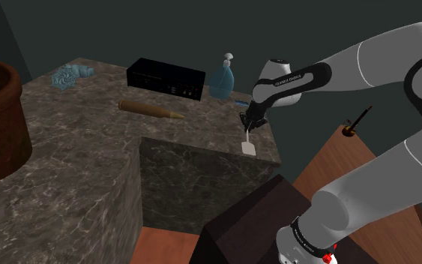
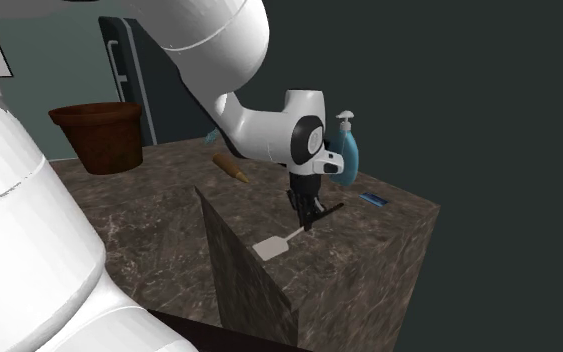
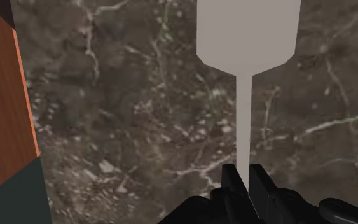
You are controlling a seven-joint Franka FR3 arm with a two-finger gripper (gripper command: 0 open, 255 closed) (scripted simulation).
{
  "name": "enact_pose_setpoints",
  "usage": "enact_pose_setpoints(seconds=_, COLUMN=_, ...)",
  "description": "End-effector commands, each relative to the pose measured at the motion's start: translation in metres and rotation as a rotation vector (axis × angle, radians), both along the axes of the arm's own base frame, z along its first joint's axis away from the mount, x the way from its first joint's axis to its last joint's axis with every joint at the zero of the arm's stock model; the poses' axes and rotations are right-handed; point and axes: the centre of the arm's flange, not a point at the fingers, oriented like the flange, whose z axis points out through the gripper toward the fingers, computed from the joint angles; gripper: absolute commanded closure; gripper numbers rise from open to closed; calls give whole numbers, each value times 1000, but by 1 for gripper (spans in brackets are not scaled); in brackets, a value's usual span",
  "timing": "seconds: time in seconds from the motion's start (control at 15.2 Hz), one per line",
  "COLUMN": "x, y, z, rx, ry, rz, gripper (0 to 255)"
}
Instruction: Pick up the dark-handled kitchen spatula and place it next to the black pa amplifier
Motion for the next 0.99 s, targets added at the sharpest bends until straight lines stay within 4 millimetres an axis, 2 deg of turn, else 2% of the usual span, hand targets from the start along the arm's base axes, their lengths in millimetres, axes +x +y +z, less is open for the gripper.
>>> enact_pose_setpoints(seconds=0.0, x=0, y=0, z=10, rx=0, ry=0, rz=0, gripper=255)
enact_pose_setpoints(seconds=0.92, x=0, y=0, z=84, rx=0, ry=0, rz=0, gripper=255)
